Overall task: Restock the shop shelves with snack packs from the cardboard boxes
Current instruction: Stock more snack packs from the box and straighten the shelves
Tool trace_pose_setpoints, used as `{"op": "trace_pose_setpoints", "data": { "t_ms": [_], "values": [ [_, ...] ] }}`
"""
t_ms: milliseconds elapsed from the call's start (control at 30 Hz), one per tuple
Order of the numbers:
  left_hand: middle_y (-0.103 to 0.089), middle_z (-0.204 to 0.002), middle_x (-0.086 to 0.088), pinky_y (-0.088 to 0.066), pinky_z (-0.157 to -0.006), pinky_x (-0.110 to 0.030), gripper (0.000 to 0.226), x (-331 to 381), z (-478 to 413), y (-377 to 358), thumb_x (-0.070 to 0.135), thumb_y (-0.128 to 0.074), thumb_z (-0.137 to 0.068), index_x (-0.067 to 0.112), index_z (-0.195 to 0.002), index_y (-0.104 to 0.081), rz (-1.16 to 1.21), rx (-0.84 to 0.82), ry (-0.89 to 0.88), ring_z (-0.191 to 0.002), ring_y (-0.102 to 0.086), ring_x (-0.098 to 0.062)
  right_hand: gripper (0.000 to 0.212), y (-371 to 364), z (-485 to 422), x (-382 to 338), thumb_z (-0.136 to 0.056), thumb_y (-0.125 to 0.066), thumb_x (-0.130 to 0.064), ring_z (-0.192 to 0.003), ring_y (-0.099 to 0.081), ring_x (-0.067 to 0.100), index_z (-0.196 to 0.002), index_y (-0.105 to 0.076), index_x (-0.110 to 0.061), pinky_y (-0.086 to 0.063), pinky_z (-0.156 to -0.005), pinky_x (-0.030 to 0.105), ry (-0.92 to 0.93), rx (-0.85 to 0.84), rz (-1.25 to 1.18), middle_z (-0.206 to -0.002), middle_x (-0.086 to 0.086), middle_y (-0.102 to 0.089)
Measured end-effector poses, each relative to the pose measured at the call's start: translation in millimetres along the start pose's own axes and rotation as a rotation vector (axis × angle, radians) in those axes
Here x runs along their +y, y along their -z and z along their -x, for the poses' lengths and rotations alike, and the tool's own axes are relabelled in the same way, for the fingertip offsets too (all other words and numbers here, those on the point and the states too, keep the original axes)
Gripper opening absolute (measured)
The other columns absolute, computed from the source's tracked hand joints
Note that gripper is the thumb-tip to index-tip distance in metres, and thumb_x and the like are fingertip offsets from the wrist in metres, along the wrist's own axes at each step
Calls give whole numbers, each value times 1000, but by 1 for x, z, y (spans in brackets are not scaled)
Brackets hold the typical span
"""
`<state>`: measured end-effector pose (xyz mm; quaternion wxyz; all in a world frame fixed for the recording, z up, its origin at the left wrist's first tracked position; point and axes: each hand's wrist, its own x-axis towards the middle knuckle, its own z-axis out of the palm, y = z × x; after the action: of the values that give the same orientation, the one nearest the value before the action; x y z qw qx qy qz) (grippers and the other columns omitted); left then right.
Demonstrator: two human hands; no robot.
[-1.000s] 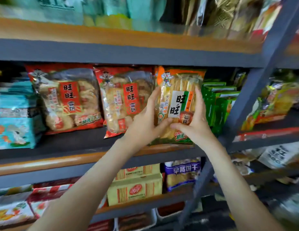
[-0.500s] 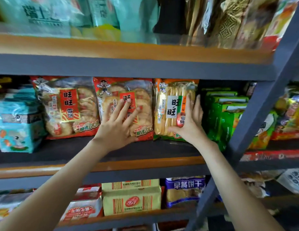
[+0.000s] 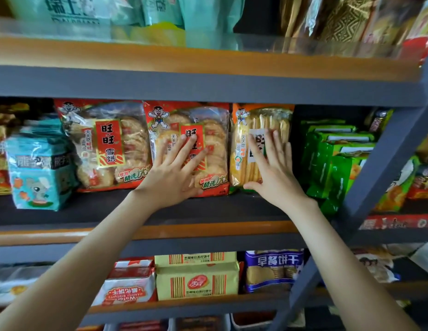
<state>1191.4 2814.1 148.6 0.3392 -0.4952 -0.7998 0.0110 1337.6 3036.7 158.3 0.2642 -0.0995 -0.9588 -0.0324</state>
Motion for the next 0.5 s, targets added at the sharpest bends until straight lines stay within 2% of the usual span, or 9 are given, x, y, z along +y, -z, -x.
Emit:
{"op": "trace_pose_setpoints", "data": {
  "t_ms": [67,100,167,200,267,367,433,500],
  "values": [
    [-24,-156,-18,-12,-114,-57,74,5,8,10,60,-39,-87,21,-149,-29,154,14,85,-143,-22,-37,105,3,11,-21,-77,-76,-38,-147,3,33,-154,-6,-21,2,-116,48,32,97,-64,-160,15,2],
    [-34,-150,-18,-24,-111,-57,63,9,14,16,51,-41,-89,18,-143,-40,227,49,133,-137,-32,-37,96,4,16,-38,-79,-74,-36,-146,-8,32,-153,-15,-19,-5,-116,45,50,144,-130,-158,15,-9],
    [-57,-128,-16,-48,-90,-52,39,19,35,25,29,-45,-91,9,-122,-59,309,151,204,-110,-55,-36,76,7,28,-75,-86,-68,-31,-140,-23,26,-149,-29,-15,-16,-115,36,107,183,-297,-153,12,-26],
    [-63,-117,-14,-51,-81,-47,32,25,49,29,22,-45,-92,6,-115,-63,350,189,235,-99,-59,-35,66,7,33,-96,-89,-65,-27,-137,-29,24,-146,-35,-13,-20,-115,32,158,181,-372,-149,10,-33],
    [-65,-107,-11,-50,-79,-38,28,33,84,37,13,-46,-92,4,-110,-64,454,226,299,-92,-59,-29,49,3,43,-137,-92,-59,-22,-128,-39,20,-138,-46,-9,-27,-112,28,269,167,-511,-139,7,-45],
    [-61,-104,-9,-40,-81,-16,29,34,144,47,3,-49,-81,3,-108,-60,650,230,485,-95,-54,-20,36,-16,59,-197,-92,-54,-21,-116,-48,16,-125,-56,-7,-38,-103,25,340,107,-777,-122,6,-56],
    [-60,-105,-7,-38,-83,-11,30,26,185,55,-5,-53,-77,5,-104,-60,672,255,614,-95,-55,-17,33,-33,69,-239,-92,-55,-20,-111,-48,15,-122,-57,-6,-39,-98,24,381,91,-909,-118,5,-57],
    [-61,-105,-7,-41,-81,-12,27,12,228,62,-4,-50,-78,4,-102,-61,651,266,714,-93,-57,-17,30,-47,77,-281,-92,-55,-18,-109,-49,13,-119,-59,-5,-39,-97,23,432,74,-1018,-116,2,-57]
  ]
}}
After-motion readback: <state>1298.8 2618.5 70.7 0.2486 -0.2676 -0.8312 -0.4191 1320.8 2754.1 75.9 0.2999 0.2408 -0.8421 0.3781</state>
